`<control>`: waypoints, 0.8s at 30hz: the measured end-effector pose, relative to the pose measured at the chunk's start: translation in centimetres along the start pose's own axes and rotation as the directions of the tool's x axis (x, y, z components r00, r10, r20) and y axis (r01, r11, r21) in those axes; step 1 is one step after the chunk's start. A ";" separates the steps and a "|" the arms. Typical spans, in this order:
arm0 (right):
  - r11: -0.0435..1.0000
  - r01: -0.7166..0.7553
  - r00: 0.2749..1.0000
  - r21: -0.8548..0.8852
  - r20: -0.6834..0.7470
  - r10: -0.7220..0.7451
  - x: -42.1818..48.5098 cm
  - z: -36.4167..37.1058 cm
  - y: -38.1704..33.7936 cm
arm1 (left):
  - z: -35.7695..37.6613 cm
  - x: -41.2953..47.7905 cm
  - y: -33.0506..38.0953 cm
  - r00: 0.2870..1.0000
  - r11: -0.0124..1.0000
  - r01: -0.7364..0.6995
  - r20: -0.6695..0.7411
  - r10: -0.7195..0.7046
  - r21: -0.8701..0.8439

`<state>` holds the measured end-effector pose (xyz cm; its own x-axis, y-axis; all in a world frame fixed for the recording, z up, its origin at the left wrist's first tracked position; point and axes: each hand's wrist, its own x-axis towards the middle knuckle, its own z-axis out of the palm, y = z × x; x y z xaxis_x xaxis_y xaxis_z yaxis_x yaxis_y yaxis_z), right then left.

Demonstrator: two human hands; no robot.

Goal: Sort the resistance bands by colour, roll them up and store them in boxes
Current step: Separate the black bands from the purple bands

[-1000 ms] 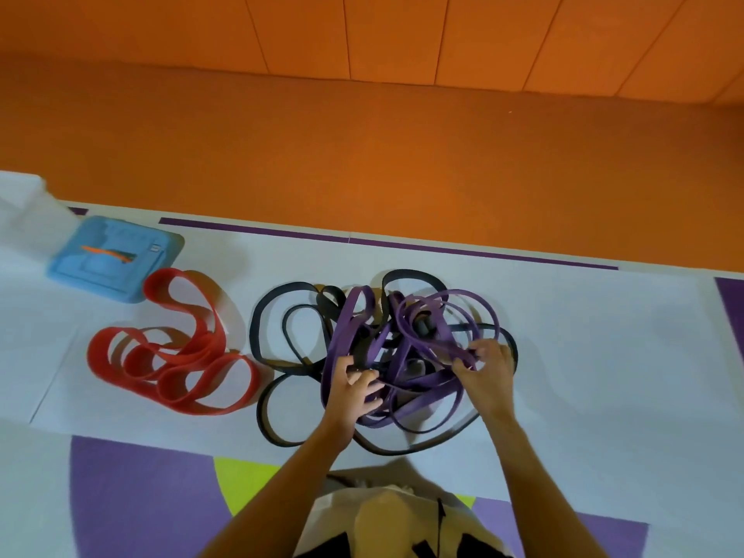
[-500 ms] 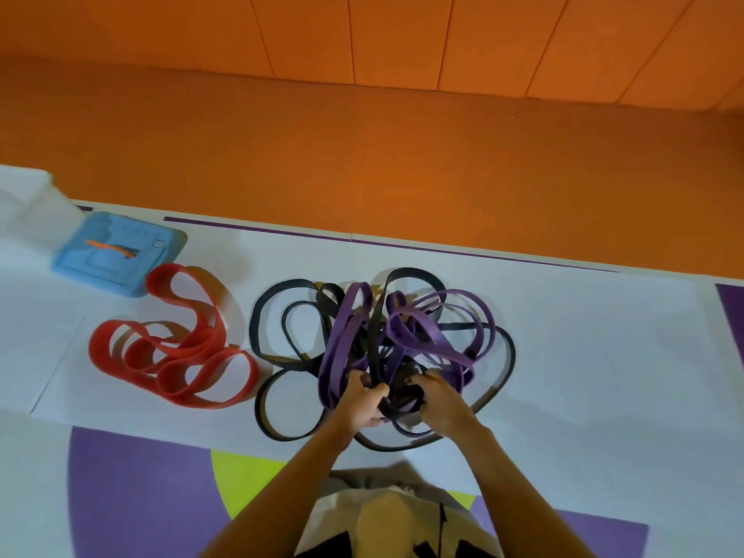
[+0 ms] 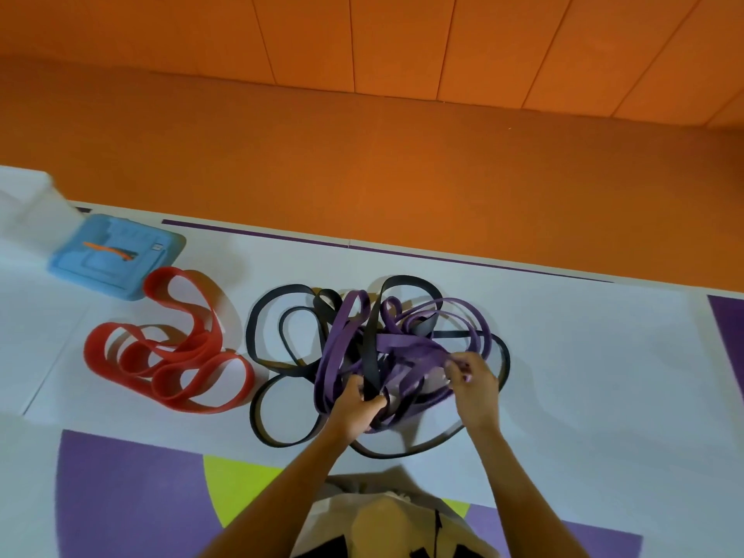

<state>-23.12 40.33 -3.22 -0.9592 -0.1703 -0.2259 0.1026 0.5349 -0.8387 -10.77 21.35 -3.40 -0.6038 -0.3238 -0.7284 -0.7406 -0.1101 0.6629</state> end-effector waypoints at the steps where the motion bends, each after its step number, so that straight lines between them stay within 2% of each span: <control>1: 0.996 -0.047 0.997 0.078 -0.060 0.052 0.2 -0.4 -0.2 | 0.0 0.0 0.0 1.000 1.000 0.015 0.005 -0.015 -0.024; 2: 0.993 -0.061 0.994 0.098 -0.087 0.070 0.3 -0.7 -0.2 | 0.0 0.0 0.0 1.000 0.999 0.018 0.009 -0.018 -0.041; 6: 0.989 0.056 0.998 -0.140 -0.005 -0.057 0.1 -1.0 0.4 | 0.0 0.0 -0.3 0.997 0.997 -0.075 -0.011 0.075 -0.001; 8: 0.983 0.095 0.995 -0.156 0.013 -0.094 0.2 -0.8 0.2 | -0.1 0.0 -0.4 0.993 0.994 -0.110 -0.045 0.111 0.016; 11: 0.971 0.136 0.988 -0.198 0.095 -0.119 1.2 0.2 -1.5 | -0.3 -0.2 -0.1 0.985 0.989 -0.144 -0.098 0.139 -0.046; 13: 0.959 0.129 0.969 -0.250 0.239 -0.068 1.9 1.6 -2.6 | -0.5 -0.6 0.0 0.977 0.983 -0.171 -0.139 0.161 -0.063; 15: 0.881 0.125 0.922 -0.457 0.380 0.067 2.5 3.0 -3.4 | -0.7 -1.2 -0.2 0.954 0.973 -0.228 -0.209 0.217 -0.034; 17: 0.788 0.157 0.914 -0.595 0.390 0.113 2.9 3.8 -3.6 | -1.0 -1.5 -0.4 0.933 0.960 -0.280 -0.240 0.269 -0.009; 20: 0.874 0.064 0.966 -0.482 0.250 0.067 2.9 3.9 -3.1 | -1.4 -1.8 0.1 0.927 0.955 -0.295 -0.241 0.287 0.000; 22: 0.966 -0.023 0.991 -0.257 0.119 0.056 2.5 3.5 -3.0 | -1.6 -1.7 0.2 0.925 0.955 -0.295 -0.258 0.281 -0.019; 24: 0.997 -0.074 0.995 -0.002 -0.060 0.073 2.5 2.7 -3.3 | -1.5 -1.6 0.4 0.924 0.953 -0.294 -0.278 0.262 -0.077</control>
<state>-25.15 35.94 -2.39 -0.9632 -0.0805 -0.2566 0.1723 0.5478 -0.8187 -9.65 20.43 -1.72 -0.6705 -0.5890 -0.4511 -0.5053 -0.0826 0.8590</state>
